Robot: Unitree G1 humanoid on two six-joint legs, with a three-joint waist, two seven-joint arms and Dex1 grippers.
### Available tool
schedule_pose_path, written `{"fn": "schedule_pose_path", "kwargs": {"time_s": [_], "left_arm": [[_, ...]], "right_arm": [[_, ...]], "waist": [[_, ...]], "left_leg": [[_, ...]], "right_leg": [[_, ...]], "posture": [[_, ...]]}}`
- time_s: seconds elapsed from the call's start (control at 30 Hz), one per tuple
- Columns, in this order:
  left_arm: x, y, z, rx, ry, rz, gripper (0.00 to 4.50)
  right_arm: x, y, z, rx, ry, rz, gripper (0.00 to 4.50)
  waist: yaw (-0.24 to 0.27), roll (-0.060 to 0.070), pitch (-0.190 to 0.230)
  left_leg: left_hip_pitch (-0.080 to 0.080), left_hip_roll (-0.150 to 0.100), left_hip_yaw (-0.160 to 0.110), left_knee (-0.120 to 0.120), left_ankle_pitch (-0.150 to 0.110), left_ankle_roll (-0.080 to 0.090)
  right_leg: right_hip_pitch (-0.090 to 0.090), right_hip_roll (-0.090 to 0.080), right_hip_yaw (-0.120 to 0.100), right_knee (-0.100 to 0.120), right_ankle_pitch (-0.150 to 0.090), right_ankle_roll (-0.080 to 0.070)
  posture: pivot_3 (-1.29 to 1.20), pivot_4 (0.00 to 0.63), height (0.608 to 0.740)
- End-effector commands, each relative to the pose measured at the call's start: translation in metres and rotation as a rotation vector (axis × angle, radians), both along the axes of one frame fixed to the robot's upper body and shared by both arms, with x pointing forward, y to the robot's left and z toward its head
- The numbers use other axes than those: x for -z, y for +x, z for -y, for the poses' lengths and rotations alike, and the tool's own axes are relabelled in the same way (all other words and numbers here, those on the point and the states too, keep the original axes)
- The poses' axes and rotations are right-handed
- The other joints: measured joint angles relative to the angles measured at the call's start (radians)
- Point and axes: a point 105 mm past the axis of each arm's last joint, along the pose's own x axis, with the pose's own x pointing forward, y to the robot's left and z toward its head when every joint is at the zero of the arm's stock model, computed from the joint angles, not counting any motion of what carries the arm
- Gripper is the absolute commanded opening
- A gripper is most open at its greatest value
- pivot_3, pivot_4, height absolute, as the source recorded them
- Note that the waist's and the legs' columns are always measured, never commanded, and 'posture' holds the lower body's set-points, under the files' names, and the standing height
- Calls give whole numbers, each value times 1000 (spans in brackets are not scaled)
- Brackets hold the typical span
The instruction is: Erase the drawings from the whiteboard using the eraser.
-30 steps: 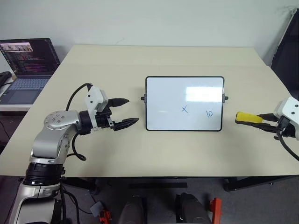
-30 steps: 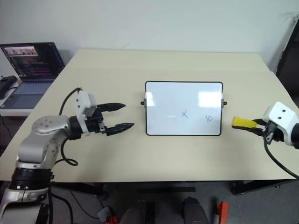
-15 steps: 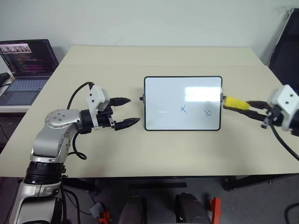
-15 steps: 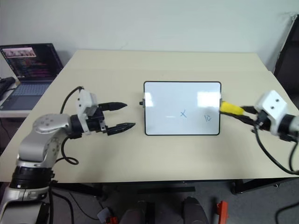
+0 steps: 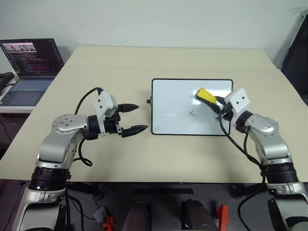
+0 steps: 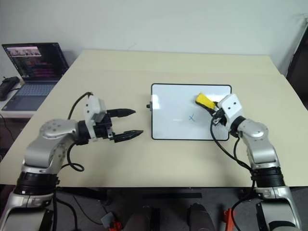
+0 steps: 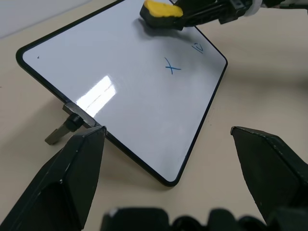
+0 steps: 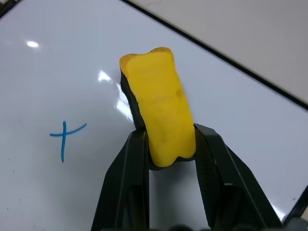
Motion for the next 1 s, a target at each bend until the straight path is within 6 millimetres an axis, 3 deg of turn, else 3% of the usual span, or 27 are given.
{"fn": "schedule_pose_path", "kwargs": {"time_s": [0.03,0.3,0.47,0.6,0.67,0.73,0.83,0.93,1.0], "left_arm": [[-11,-4,4,19,-6,46,4500],[-12,-5,0,10,-2,48,4500],[-12,-5,-1,6,-1,49,4500],[-12,-4,0,7,-1,51,4500],[-12,-3,0,8,-1,51,4500],[-13,-3,0,11,-2,52,4500],[-15,-1,1,12,-2,58,4500],[-17,1,-1,11,4,64,4500],[-18,2,-2,12,6,67,4500]], "right_arm": [[1,5,-11,-29,-3,19,967],[58,-8,-40,-136,-54,-135,967],[81,-25,-53,-200,-151,-218,967],[92,-37,-54,-225,-205,-260,967],[87,-36,-52,-213,-186,-249,967],[70,-36,-50,-222,-145,-208,967],[24,-38,-42,-233,-57,-142,967],[-26,-51,-17,-246,-37,-95,967],[-46,-66,12,-242,-80,-119,967]], "waist": [[-3,0,0],[-23,-2,-2],[-25,-2,-2],[-23,-3,-3],[-23,-3,-3],[-22,-3,-3],[-16,-2,-2],[-7,0,-1],[1,1,0]], "left_leg": [[0,0,0,0,0,0],[5,1,0,1,0,0],[22,1,0,1,0,0],[22,1,0,2,1,1],[22,1,0,2,1,1],[22,1,-1,2,1,1],[19,1,-1,2,1,1],[15,1,-2,1,1,1],[12,1,-3,0,0,0]], "right_leg": [[0,0,0,0,0,0],[3,1,1,4,0,0],[19,1,1,4,-5,0],[19,1,1,4,-6,-3],[19,1,1,4,-6,-3],[19,1,0,4,-6,-3],[16,1,0,4,-5,-1],[15,0,-1,1,-3,3],[15,0,-2,-2,-2,3]], "posture": [[0,150,740],[0,150,740],[0,150,740],[0,150,740],[0,150,740],[0,150,740],[0,150,740],[0,150,740],[0,150,740]]}}
